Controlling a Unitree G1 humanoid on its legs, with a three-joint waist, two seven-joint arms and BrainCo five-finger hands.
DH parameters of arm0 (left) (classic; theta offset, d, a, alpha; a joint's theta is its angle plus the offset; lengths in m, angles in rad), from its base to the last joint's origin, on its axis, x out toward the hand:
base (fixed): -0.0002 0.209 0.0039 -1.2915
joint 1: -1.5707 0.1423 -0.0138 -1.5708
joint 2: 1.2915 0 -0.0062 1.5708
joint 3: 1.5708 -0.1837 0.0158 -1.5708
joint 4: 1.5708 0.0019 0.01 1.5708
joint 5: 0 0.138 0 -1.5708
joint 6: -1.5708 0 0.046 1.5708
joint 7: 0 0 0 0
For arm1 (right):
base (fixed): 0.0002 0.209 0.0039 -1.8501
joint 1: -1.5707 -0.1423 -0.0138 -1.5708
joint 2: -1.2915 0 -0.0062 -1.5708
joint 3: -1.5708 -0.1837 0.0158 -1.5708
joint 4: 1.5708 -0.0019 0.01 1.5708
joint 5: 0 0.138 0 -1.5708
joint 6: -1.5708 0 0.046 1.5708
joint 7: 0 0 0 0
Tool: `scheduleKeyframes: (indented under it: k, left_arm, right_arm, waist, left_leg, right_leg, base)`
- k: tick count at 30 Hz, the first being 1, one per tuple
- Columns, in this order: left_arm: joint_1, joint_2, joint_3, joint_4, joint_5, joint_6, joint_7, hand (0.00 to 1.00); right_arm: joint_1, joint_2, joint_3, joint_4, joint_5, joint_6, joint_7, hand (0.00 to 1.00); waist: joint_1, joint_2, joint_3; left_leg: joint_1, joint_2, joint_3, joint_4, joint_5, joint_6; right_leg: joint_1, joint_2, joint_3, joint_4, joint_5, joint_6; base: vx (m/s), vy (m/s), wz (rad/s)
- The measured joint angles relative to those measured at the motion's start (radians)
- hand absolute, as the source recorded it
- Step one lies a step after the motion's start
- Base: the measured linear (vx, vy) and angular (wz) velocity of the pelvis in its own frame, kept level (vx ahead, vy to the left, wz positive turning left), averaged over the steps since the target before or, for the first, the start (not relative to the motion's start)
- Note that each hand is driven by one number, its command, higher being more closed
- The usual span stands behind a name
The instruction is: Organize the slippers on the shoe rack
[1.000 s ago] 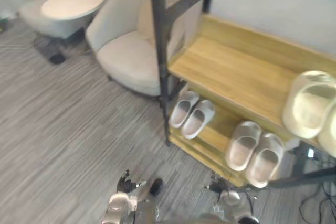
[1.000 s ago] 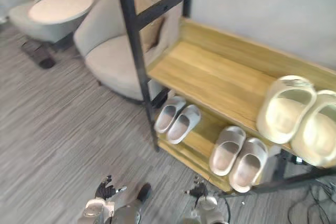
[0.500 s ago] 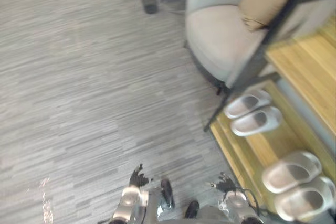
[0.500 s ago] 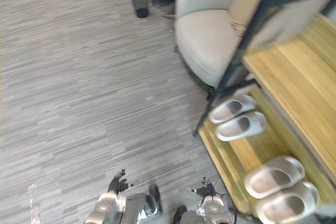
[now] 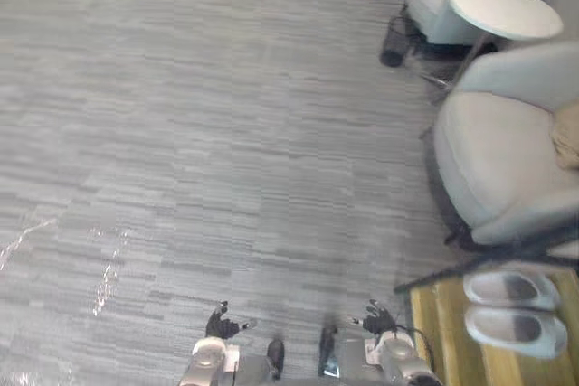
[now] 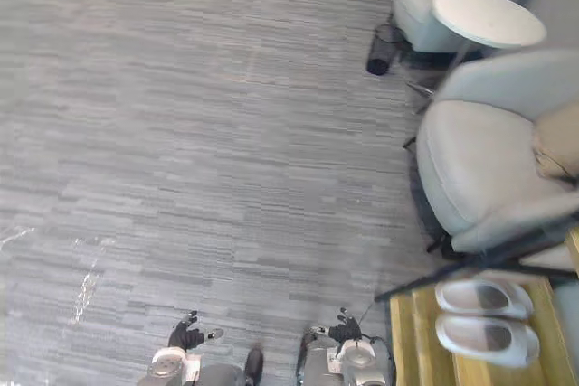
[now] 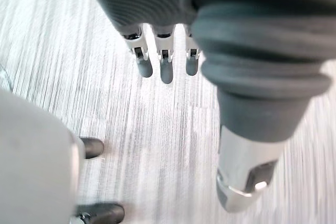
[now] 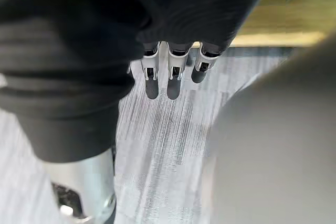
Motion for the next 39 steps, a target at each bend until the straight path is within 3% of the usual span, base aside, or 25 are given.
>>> scheduleKeyframes:
  k: [2,4,6,8,11,12,13,14,15,19,20,21,22,23,25,29,30,31,32,33,35,36,37,38,39]
  left_arm:
    - [0.020,-0.011,0.038,-0.003,0.000,-0.002,0.000,0.00]
    - [0.034,-0.037,0.115,-0.053,0.000,0.000,0.000,0.00]
    - [0.048,-0.032,0.134,-0.078,-0.007,0.000,0.000,0.00]
    - [0.033,-0.024,0.133,-0.100,-0.010,0.000,0.001,0.00]
    - [0.004,-0.017,0.135,-0.109,-0.020,-0.004,0.001,0.00]
    - [0.000,-0.017,0.135,-0.112,-0.023,-0.004,0.001,0.00]
    - [0.002,-0.023,0.134,-0.113,-0.032,-0.004,0.000,0.00]
    - [-0.011,-0.016,0.135,-0.109,-0.037,-0.005,0.001,0.00]
    - [-0.024,-0.008,0.135,-0.106,-0.036,-0.004,0.002,0.00]
    - [-0.022,-0.010,0.153,-0.104,-0.044,-0.003,0.001,0.00]
    - [-0.017,-0.006,0.152,-0.081,-0.037,-0.001,0.001,0.00]
    - [-0.014,0.004,0.148,-0.061,-0.034,0.005,0.001,0.00]
    - [-0.011,0.007,0.146,-0.057,-0.034,0.006,0.001,0.00]
    - [0.004,0.016,0.138,-0.046,-0.034,0.007,0.002,0.00]
    - [0.016,0.017,0.132,-0.048,-0.034,0.007,0.003,0.00]
    - [0.011,0.004,0.132,-0.048,-0.036,0.008,0.003,0.00]
    - [0.004,0.006,0.130,-0.050,-0.035,0.006,0.003,0.00]
    - [0.004,0.012,0.128,-0.052,-0.035,0.004,0.003,0.00]
    - [0.005,0.010,0.128,-0.052,-0.035,0.004,0.002,0.00]
    - [0.012,-0.001,0.131,-0.046,-0.034,0.003,0.002,0.00]
    - [0.019,-0.015,0.135,-0.045,-0.034,0.001,0.002,0.00]
    - [0.025,-0.032,0.152,-0.046,-0.034,0.004,0.002,0.00]
    - [0.031,-0.070,0.194,-0.048,-0.033,0.007,0.002,0.00]
    - [0.036,-0.080,0.206,-0.050,-0.034,0.007,0.002,0.00]
    - [0.059,-0.095,0.232,-0.079,-0.030,0.005,0.002,0.00]
  right_arm:
    - [-0.009,0.001,-0.008,-0.003,0.001,0.002,0.000,0.00]
    - [-0.015,0.003,0.018,-0.023,0.002,0.002,0.000,0.00]
    - [-0.004,0.016,0.043,-0.044,0.010,0.002,-0.003,0.00]
    - [-0.007,0.024,0.043,-0.050,0.030,0.001,-0.006,0.00]
    - [-0.031,0.021,0.042,-0.050,0.032,0.001,-0.011,0.00]
    - [-0.039,0.020,0.042,-0.049,0.031,0.001,-0.014,0.00]
    - [-0.044,0.012,0.042,-0.046,0.031,-0.001,-0.018,0.00]
    - [-0.055,0.024,0.044,-0.040,0.031,0.002,-0.021,0.00]
    - [-0.060,0.031,0.056,-0.040,0.031,-0.001,-0.021,0.00]
    - [-0.084,0.037,0.057,-0.039,0.030,-0.002,-0.021,0.00]
    - [-0.080,0.042,0.057,-0.036,0.030,-0.003,-0.015,0.00]
    - [-0.073,0.042,0.061,-0.035,0.028,-0.003,-0.005,0.00]
    - [-0.070,0.042,0.063,-0.035,0.028,-0.003,-0.003,0.00]
    - [-0.050,0.042,0.066,-0.036,0.028,-0.003,0.002,0.00]
    - [-0.044,0.042,0.067,-0.037,0.027,-0.003,0.003,0.00]
    - [-0.050,0.023,0.071,-0.044,0.026,-0.005,0.003,0.00]
    - [-0.054,0.022,0.070,-0.043,0.026,-0.002,0.003,0.00]
    - [-0.045,0.020,0.070,-0.044,0.026,0.000,0.003,0.00]
    - [-0.045,0.019,0.070,-0.043,0.026,-0.001,0.003,0.00]
    - [-0.044,0.009,0.070,-0.040,0.026,0.003,0.003,0.00]
    - [-0.045,0.010,0.058,-0.043,0.025,0.005,0.003,0.00]
    - [-0.045,0.011,0.042,-0.051,0.025,0.005,0.003,0.00]
    - [-0.030,0.002,0.043,-0.079,0.027,0.010,0.003,0.00]
    - [-0.023,0.002,0.047,-0.088,0.027,0.010,0.003,0.00]
    - [-0.006,0.007,0.068,-0.111,0.028,0.010,0.002,0.00]
  waist:
    - [0.019,0.029,-0.004]
    - [0.023,0.069,0.018]
    - [0.034,0.061,0.027]
    - [0.045,0.038,0.037]
    - [0.074,0.013,0.055]
    - [0.075,0.007,0.060]
    - [0.082,0.022,0.056]
    - [0.094,-0.010,0.064]
    - [0.096,-0.030,0.062]
    - [0.103,-0.037,0.063]
    - [0.108,-0.043,0.067]
    - [0.099,-0.039,0.069]
    - [0.097,-0.039,0.069]
    - [0.088,-0.033,0.073]
    - [0.071,-0.021,0.078]
    - [0.047,-0.011,0.087]
    - [0.037,-0.019,0.084]
    - [0.030,-0.030,0.080]
    - [0.026,-0.029,0.080]
    - [0.017,-0.023,0.065]
    - [0.021,0.010,0.049]
    - [0.015,0.037,0.051]
    - [0.011,0.072,0.053]
    - [0.013,0.080,0.054]
    - [0.026,0.091,0.049]
  left_leg:
    - [-0.026,0.044,0.042,0.114,-0.047,-0.043]
    - [-0.216,0.155,0.203,0.607,-0.080,-0.124]
    - [-0.278,0.245,0.301,0.766,-0.089,-0.109]
    - [-0.340,0.277,0.328,0.775,-0.099,-0.092]
    - [-0.436,0.232,0.334,0.498,-0.069,-0.061]
    - [-0.442,0.209,0.327,0.367,-0.008,-0.057]
    - [-0.430,0.192,0.301,0.192,0.164,-0.060]
    - [-0.419,0.156,0.316,0.196,0.177,-0.041]
    - [-0.423,0.135,0.318,0.194,0.161,-0.029]
    - [-0.407,0.111,0.325,0.297,0.034,0.011]
    - [-0.308,0.090,0.339,0.304,-0.044,0.026]
    - [-0.239,0.086,0.341,0.293,-0.077,0.033]
    - [-0.216,0.085,0.341,0.285,-0.084,0.035]
    - [-0.105,0.085,0.332,0.212,-0.097,0.040]
    - [-0.033,0.088,0.318,0.145,-0.097,0.040]
    - [0.136,0.124,0.291,0.021,-0.116,0.045]
    - [0.174,0.128,0.266,-0.012,-0.120,0.041]
    - [0.211,0.121,0.249,-0.037,-0.133,0.017]
    - [0.224,0.122,0.237,-0.038,-0.140,0.005]
    - [0.253,0.140,0.195,-0.021,-0.150,-0.011]
    - [0.213,0.166,0.154,0.087,-0.141,-0.026]
    - [0.159,0.177,0.151,0.251,-0.107,-0.075]
    - [0.083,0.198,0.160,0.479,-0.006,-0.100]
    - [0.060,0.205,0.161,0.547,0.046,-0.112]
    - [-0.039,0.258,0.204,0.797,0.127,-0.129]
  right_leg:
    - [0.049,0.040,-0.010,-0.032,-0.014,-0.021]
    - [0.157,0.109,-0.026,-0.083,-0.033,-0.056]
    - [0.247,0.127,-0.026,-0.126,-0.048,-0.067]
    - [0.327,0.121,-0.023,-0.185,-0.051,-0.065]
    - [0.413,0.065,-0.028,-0.252,-0.071,-0.031]
    - [0.431,0.046,-0.030,-0.252,-0.078,-0.020]
    - [0.452,0.041,-0.021,-0.249,-0.091,0.002]
    - [0.463,0.012,-0.012,-0.250,-0.100,0.019]
    - [0.451,-0.009,-0.004,-0.244,-0.075,0.024]
    - [0.409,-0.048,0.049,-0.050,-0.005,0.108]
    - [0.282,-0.092,0.117,0.333,0.072,0.137]
    - [0.185,-0.105,0.126,0.580,0.065,0.117]
    - [0.158,-0.110,0.117,0.632,0.060,0.110]
    - [0.056,-0.118,0.052,0.749,0.024,0.050]
    - [-0.011,-0.106,0.004,0.722,-0.006,0.040]
    - [-0.146,0.008,-0.084,0.245,-0.028,0.043]
    - [-0.157,0.051,-0.076,-0.038,0.074,0.062]
    - [-0.166,0.068,-0.042,-0.168,0.182,0.055]
    - [-0.164,0.072,-0.030,-0.169,0.218,0.045]
    - [-0.163,0.089,0.010,-0.108,0.282,-0.040]
    - [-0.163,0.101,-0.012,-0.055,0.221,-0.049]
    - [-0.129,0.111,-0.038,-0.040,0.171,-0.053]
    - [-0.056,0.132,-0.051,-0.057,0.133,-0.056]
    - [-0.030,0.135,-0.050,-0.067,0.123,-0.057]
    - [0.069,0.151,-0.039,-0.103,0.078,-0.060]
  base:
    - [0.30,-0.145,-0.08]
    - [0.39,-0.136,-0.10]
    - [0.50,-0.078,-0.09]
    - [0.54,-0.020,0.01]
    - [0.44,0.131,0.03]
    - [0.65,0.267,0.08]
    - [0.57,0.239,0.07]
    - [0.55,0.210,0.15]
    - [0.55,0.209,0.22]
    - [0.51,0.239,0.05]
    - [0.52,0.224,-0.12]
    - [0.52,0.198,-0.13]
    - [0.61,0.173,-0.05]
    - [0.59,0.136,0.03]
    - [0.48,0.080,0.08]
    - [0.48,-0.021,0.19]
    - [0.55,-0.101,0.64]
    - [0.55,-0.122,0.67]
    - [0.60,-0.171,0.67]
    - [0.78,-0.237,0.50]
    - [0.68,-0.194,0.31]
    - [0.65,-0.135,0.18]
    - [0.65,-0.135,0.15]
    - [0.72,-0.078,0.03]
    - [0.57,-0.002,-0.06]
